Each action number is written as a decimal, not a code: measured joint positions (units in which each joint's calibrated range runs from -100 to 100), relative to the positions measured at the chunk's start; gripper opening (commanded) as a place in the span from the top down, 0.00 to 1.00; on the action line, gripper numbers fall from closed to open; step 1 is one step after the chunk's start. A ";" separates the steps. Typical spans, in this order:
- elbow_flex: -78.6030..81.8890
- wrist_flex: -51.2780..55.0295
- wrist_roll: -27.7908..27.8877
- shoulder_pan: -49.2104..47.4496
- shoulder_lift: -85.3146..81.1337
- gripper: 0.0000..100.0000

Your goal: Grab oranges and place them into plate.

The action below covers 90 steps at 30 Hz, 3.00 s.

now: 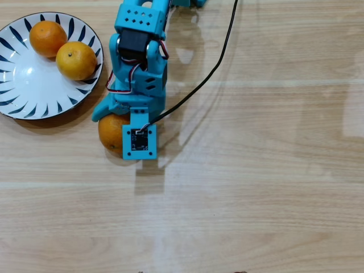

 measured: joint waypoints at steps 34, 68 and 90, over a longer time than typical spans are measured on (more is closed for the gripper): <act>1.77 -2.50 15.13 9.29 -21.92 0.79; 23.55 -23.34 23.00 34.44 -22.09 0.55; 30.37 -23.00 23.06 18.49 -38.09 0.97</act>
